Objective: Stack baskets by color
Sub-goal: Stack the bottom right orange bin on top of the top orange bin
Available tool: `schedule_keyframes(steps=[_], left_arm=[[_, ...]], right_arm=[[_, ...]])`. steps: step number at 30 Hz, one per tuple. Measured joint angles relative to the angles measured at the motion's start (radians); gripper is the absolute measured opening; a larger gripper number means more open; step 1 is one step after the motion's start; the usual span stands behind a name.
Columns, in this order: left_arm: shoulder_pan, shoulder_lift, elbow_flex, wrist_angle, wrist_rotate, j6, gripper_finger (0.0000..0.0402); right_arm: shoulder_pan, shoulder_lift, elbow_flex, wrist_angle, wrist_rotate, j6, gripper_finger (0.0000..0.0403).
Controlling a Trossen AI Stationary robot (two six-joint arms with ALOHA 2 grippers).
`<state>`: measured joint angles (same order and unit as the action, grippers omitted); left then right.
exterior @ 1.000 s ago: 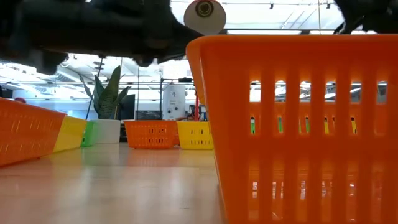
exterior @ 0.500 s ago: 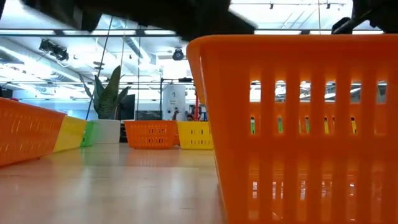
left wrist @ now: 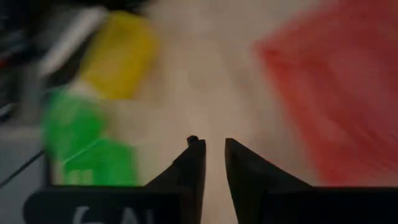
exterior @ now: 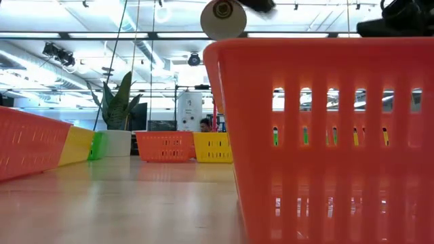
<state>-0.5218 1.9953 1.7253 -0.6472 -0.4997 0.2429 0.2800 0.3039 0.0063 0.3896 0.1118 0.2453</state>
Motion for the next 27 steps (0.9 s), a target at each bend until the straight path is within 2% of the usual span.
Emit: schedule_keyframes(steps=[3,6,10,14,22,27], left_arm=[[-0.035,0.0,0.038,-0.116,0.17,0.003,0.0107],[-0.064,0.0,0.032,-0.13,0.26,0.028,0.014],[-0.088,0.002,-0.02,-0.118,0.254,0.212,0.0176],[-0.083,0.001,-0.084,-0.004,0.262,0.334,0.0192],[-0.05,0.001,-0.242,0.232,0.282,0.535,0.0173],[-0.022,0.001,-0.307,0.31,0.344,0.555,0.017]], right_arm=[[0.029,0.034,0.0,0.0,0.071,0.015,0.0012],[0.052,0.063,0.0,0.0,0.121,0.03,0.0012],[0.071,0.088,0.0,0.001,0.182,0.069,0.0012],[0.079,0.098,0.0,0.004,0.209,0.11,0.0012],[0.08,0.098,0.0,0.006,0.209,0.148,0.0012],[0.08,0.097,0.0,0.005,0.209,0.146,0.0012]])
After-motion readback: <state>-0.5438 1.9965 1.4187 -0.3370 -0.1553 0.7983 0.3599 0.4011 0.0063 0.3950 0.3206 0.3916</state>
